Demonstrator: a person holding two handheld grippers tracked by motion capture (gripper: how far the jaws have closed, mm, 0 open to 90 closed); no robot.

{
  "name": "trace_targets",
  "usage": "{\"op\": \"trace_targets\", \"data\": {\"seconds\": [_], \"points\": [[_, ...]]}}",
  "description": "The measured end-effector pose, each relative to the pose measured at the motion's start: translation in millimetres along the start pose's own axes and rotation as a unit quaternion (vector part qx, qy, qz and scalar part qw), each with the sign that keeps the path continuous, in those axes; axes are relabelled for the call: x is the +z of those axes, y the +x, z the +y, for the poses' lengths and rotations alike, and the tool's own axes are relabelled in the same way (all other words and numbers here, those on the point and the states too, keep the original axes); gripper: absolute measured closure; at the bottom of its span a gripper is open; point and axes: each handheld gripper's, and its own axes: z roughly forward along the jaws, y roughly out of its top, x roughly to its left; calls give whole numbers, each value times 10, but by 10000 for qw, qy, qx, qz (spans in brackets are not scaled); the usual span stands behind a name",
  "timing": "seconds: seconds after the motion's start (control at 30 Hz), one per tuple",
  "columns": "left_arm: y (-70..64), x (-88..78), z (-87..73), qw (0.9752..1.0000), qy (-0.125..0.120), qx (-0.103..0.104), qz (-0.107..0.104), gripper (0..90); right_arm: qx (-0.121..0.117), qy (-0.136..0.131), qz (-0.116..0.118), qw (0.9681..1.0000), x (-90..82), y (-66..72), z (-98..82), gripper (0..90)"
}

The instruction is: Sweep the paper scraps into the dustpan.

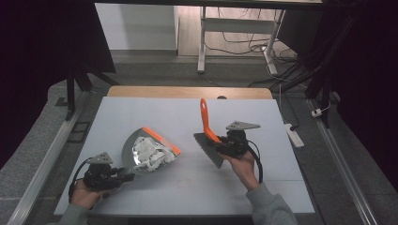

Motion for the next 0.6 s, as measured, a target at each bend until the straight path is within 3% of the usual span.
{"op": "trace_targets", "data": {"seconds": [0.37,0.6], "points": [[-12,-23,2,9998,-34,-169,72,621,-37,-32,43,10000,-223,-63,-99,702],[-27,-67,7,9990,-188,-358,209,621,-50,16,88,9999,-337,-106,-175,702]]}}
